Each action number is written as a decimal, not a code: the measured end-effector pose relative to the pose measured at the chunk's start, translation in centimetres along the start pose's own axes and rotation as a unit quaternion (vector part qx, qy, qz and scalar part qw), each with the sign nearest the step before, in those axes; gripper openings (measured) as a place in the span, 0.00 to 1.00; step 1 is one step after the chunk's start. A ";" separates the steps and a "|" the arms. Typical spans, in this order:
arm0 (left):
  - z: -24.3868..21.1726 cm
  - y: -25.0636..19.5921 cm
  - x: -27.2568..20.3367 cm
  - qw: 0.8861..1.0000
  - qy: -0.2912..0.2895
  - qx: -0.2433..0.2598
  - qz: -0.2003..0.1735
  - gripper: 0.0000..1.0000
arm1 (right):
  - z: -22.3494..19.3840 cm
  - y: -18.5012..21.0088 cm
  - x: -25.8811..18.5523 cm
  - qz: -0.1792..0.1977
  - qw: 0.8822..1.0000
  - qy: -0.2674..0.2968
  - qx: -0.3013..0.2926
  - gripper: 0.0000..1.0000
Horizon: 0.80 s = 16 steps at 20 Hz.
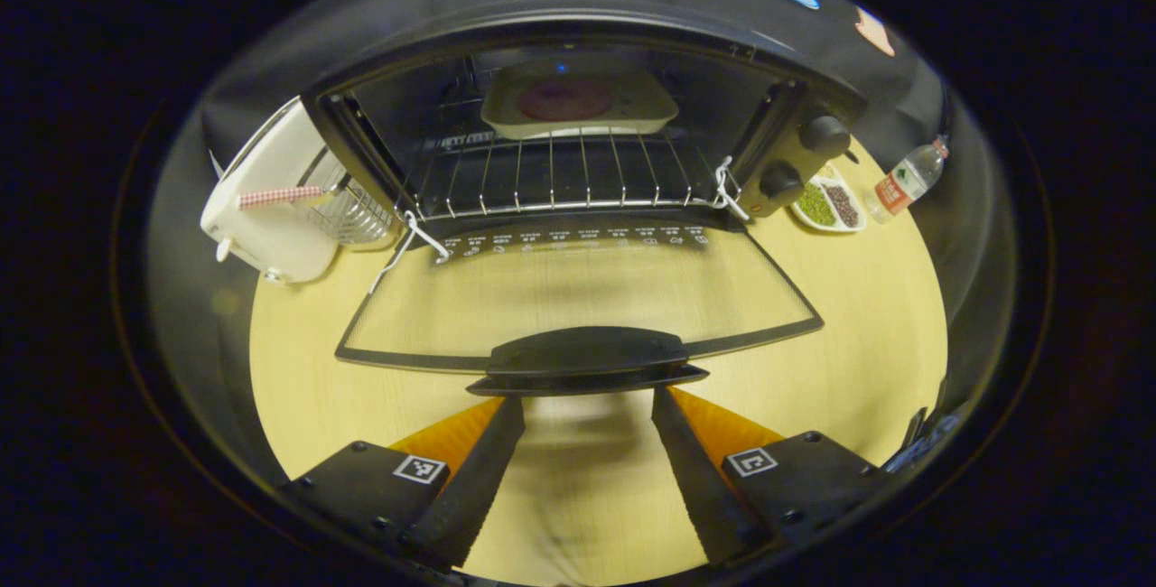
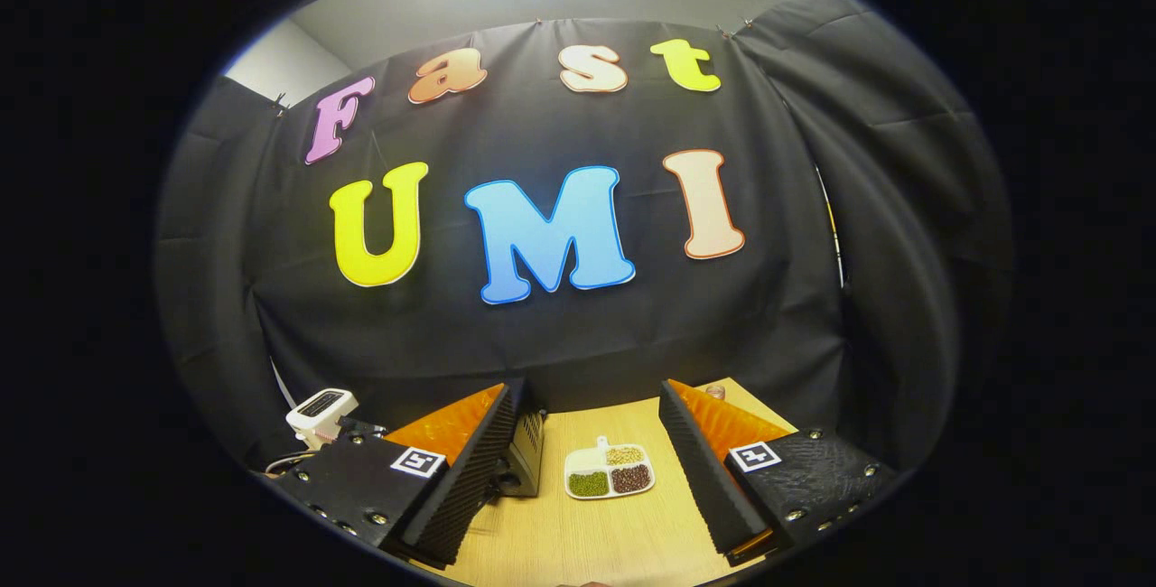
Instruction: Open the electric oven with the left hand, put the food in, and close the electric oven.
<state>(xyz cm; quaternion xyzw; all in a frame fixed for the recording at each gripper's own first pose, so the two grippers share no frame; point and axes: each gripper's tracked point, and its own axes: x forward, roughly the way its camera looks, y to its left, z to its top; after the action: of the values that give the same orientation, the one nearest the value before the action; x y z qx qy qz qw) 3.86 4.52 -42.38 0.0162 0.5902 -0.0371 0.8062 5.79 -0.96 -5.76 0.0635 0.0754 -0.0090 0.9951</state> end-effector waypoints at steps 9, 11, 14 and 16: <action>2.1 0.3 -0.3 0.999 -0.034 0.005 0.016 0.97 | -0.1 -0.9 -0.4 -0.007 1.000 -0.003 0.002 0.98; 2.9 0.2 -0.5 0.998 -0.052 0.003 0.022 1.00 | -1.0 -1.0 0.2 -0.009 1.000 0.001 0.004 0.99; 4.0 -0.3 -0.5 0.997 -0.074 -0.003 0.018 0.97 | -1.1 -1.6 0.4 -0.009 1.000 0.006 0.006 0.99; 4.5 -0.4 -0.7 0.996 -0.082 -0.008 0.021 0.97 | -0.6 -2.3 0.0 -0.006 1.000 0.007 0.006 0.99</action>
<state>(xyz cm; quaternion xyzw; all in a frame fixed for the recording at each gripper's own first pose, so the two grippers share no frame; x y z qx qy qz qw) 7.91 3.83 -40.32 0.0191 0.5218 -0.0166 0.8527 5.68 -3.14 -6.67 0.0687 0.0827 -0.0149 0.9941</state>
